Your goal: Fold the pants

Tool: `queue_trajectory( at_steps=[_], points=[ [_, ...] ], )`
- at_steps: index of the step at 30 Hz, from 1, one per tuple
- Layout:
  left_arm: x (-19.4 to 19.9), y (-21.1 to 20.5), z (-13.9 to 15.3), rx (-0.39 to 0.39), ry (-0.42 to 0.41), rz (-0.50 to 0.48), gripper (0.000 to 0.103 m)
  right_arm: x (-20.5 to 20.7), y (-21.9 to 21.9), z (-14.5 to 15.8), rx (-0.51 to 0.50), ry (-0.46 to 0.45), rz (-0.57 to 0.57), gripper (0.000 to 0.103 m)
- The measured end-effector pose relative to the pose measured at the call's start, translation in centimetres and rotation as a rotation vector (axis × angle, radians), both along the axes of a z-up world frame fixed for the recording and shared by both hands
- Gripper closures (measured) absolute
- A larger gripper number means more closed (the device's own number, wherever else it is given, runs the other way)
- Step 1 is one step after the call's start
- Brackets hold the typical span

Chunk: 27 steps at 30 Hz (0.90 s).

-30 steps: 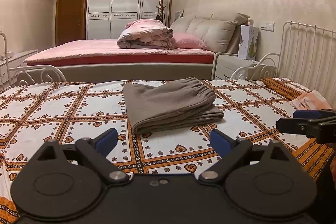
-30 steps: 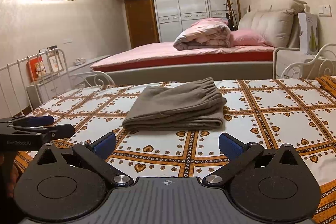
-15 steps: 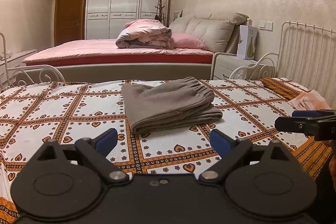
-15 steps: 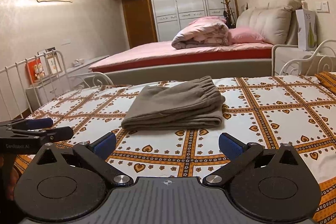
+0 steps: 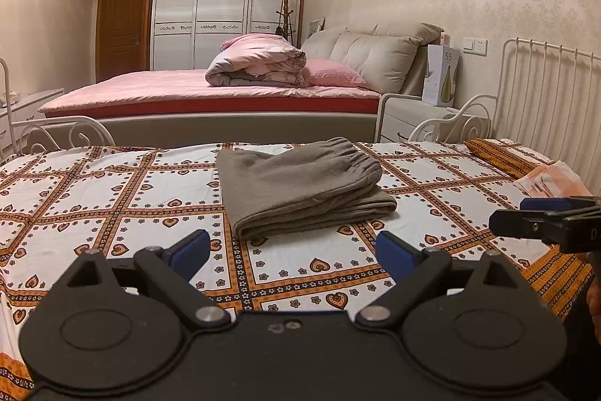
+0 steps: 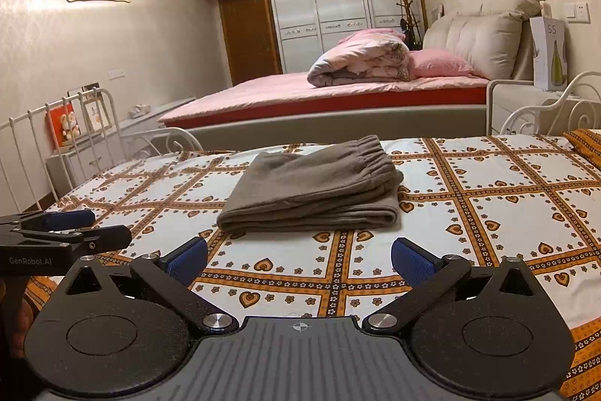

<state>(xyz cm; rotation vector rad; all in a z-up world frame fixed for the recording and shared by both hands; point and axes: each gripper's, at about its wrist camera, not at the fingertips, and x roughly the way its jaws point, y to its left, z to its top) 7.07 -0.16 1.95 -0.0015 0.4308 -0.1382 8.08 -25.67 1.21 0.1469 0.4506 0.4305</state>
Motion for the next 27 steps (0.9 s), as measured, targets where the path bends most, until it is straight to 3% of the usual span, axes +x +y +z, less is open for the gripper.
queue_trajectory(
  at_steps=[27],
  points=[
    [-0.28,-0.14,0.01,-0.004,-0.011,-0.016,0.014,-0.02,0.01,-0.22,-0.005,0.002,0.004,0.000]
  ],
)
